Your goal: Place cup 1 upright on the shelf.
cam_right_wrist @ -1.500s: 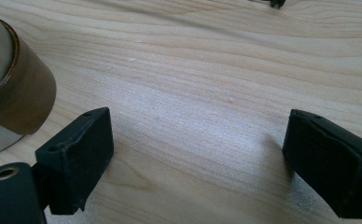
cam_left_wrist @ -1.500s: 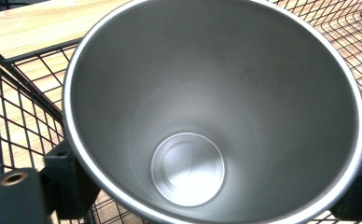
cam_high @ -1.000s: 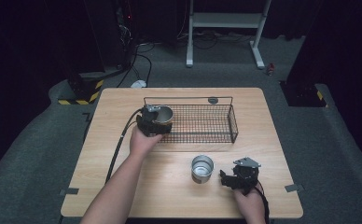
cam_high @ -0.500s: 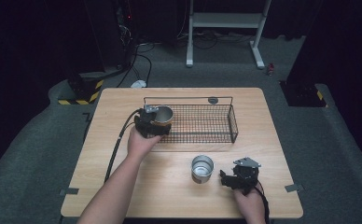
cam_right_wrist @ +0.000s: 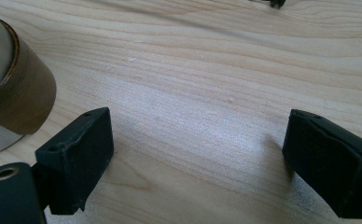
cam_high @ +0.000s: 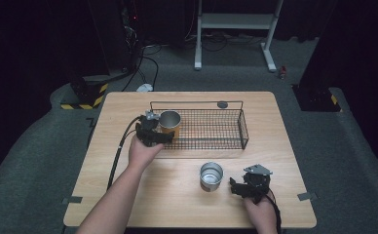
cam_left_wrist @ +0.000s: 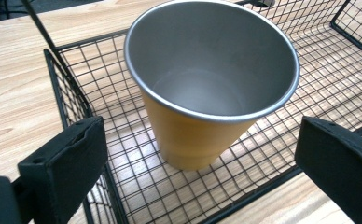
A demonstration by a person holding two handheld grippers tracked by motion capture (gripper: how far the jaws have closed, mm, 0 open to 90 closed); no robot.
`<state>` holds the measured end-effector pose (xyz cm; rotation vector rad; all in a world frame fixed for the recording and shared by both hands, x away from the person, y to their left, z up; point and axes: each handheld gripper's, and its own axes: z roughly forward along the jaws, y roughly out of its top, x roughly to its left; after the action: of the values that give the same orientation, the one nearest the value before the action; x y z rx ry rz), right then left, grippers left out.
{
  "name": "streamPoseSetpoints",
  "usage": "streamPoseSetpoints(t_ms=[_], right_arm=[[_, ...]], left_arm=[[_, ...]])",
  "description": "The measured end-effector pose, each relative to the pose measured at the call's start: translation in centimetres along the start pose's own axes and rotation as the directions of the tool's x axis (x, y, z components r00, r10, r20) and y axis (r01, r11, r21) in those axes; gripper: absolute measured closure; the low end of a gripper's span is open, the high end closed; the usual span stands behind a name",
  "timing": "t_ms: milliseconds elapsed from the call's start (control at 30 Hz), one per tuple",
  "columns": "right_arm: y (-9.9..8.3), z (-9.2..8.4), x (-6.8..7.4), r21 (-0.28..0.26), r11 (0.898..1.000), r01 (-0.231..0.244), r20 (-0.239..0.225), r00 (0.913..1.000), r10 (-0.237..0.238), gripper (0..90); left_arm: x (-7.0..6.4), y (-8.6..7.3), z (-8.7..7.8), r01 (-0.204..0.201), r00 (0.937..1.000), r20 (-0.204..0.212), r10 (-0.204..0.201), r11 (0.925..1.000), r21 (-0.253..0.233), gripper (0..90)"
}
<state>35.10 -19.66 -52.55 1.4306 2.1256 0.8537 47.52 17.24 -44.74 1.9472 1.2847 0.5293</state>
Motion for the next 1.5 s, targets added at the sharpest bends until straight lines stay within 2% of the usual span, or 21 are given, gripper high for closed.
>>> streamPoseSetpoints(t_ms=[467,1033,1500], right_arm=[[0.0,0.0,0.0,0.0,1.0,0.0,0.0,1.0,0.0,8.7],[0.0,0.0,0.0,0.0,1.0,0.0,0.0,1.0,0.0,8.7],[0.0,0.0,0.0,0.0,1.0,0.0,0.0,1.0,0.0,8.7]], left_arm=[[0.8,-1.1,-1.3,-0.002,1.0,0.009,0.002,0.9998,-0.019,3.1],[1.6,-2.7,-3.0,-0.001,0.9986,0.052,0.003,0.9988,-0.049,3.6],[3.0,-5.2,-4.6,0.0,0.9982,0.06,0.003,0.9983,-0.059,5.0]])
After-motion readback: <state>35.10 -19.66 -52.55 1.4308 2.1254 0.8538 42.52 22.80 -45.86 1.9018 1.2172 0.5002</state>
